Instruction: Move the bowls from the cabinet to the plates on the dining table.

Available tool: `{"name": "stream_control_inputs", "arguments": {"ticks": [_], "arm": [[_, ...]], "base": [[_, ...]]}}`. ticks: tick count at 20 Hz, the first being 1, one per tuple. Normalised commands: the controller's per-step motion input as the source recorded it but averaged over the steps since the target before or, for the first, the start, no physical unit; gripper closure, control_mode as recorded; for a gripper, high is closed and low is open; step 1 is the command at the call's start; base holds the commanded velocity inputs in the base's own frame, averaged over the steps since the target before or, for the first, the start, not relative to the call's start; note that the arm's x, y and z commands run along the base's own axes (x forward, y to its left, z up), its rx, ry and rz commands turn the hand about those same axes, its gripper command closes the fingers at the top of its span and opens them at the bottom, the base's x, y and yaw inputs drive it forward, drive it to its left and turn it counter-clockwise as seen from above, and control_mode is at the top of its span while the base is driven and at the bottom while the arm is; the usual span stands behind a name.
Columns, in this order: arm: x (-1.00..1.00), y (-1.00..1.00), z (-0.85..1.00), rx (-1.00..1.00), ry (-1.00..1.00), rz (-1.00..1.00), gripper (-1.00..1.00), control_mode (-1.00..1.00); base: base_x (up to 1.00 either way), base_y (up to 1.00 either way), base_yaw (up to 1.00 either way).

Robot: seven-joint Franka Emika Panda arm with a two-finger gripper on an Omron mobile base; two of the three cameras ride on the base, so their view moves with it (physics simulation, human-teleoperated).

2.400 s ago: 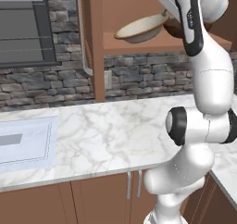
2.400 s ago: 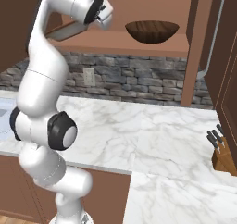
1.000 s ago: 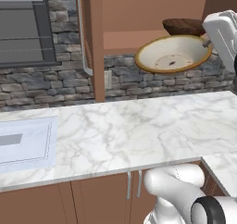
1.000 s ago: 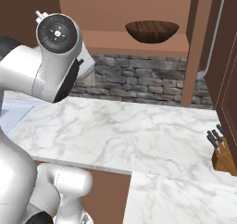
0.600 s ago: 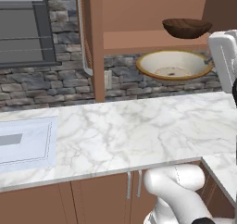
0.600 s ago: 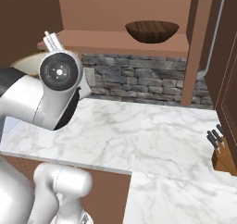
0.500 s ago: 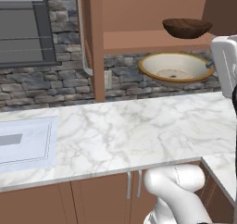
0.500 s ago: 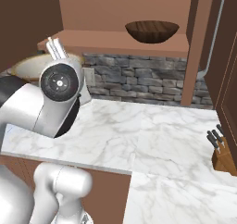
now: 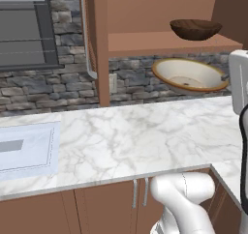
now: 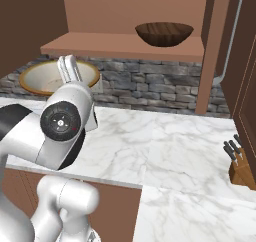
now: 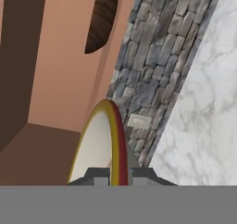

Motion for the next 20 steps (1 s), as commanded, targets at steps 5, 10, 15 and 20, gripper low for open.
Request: {"name": "stream_control_inputs", "arguments": {"ticks": [5,10,15,20], "arm": [[0.0,0.0,0.0,0.0,0.0,0.0,1.0,-1.0],[0.0,0.0,0.0,0.0,0.0,0.0,1.0,-1.0],[0.0,0.0,0.0,0.0,0.0,0.0,1.0,-1.0],[0.0,0.0,0.0,0.0,0.0,0.0,1.0,-1.0]], "base": [[0.0,0.0,0.0],[0.0,0.0,0.0],[0.0,0.0,0.0],[0.0,0.0,0.0]]}}
